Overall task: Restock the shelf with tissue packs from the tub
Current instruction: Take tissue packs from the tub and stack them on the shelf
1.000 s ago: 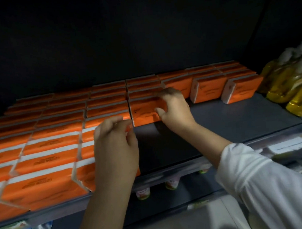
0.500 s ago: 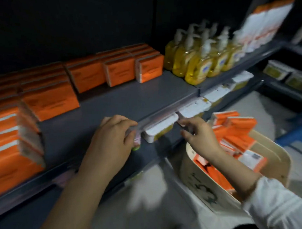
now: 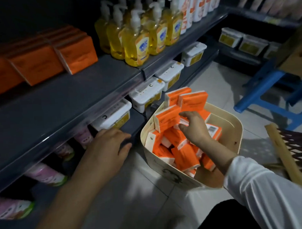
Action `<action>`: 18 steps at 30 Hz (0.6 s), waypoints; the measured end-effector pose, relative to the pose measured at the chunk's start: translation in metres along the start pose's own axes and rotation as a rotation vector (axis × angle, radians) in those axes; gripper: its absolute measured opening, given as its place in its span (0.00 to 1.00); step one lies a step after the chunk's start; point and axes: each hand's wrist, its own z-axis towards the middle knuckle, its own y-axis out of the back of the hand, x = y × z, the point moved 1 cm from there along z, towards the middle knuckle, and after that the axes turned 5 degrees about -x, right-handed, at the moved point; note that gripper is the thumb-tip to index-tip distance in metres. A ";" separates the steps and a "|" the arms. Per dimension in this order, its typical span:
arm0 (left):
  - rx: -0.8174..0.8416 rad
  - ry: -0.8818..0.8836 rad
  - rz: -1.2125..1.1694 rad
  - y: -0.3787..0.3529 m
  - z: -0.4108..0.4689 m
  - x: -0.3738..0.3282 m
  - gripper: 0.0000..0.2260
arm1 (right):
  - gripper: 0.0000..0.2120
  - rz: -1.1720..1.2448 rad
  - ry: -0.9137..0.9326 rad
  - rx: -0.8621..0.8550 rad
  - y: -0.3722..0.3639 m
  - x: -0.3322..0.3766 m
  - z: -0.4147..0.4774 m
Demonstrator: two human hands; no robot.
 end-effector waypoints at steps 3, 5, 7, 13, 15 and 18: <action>0.055 -0.002 -0.016 -0.015 0.014 -0.009 0.17 | 0.23 -0.077 0.091 0.087 -0.019 0.001 0.013; 0.087 0.002 -0.024 -0.021 0.021 -0.011 0.17 | 0.24 -0.117 0.156 0.153 -0.032 0.004 0.023; 0.109 0.009 -0.043 -0.027 0.027 -0.009 0.17 | 0.26 -0.169 0.224 0.190 -0.043 0.007 0.034; 0.090 0.032 -0.098 -0.042 0.043 -0.003 0.16 | 0.25 -0.402 0.258 0.323 -0.072 0.004 0.055; 0.093 0.041 -0.111 -0.047 0.048 -0.001 0.16 | 0.22 -0.499 0.274 0.323 -0.077 0.002 0.054; 0.115 0.055 -0.139 -0.056 0.053 0.001 0.19 | 0.19 -0.627 0.303 0.263 -0.072 0.003 0.054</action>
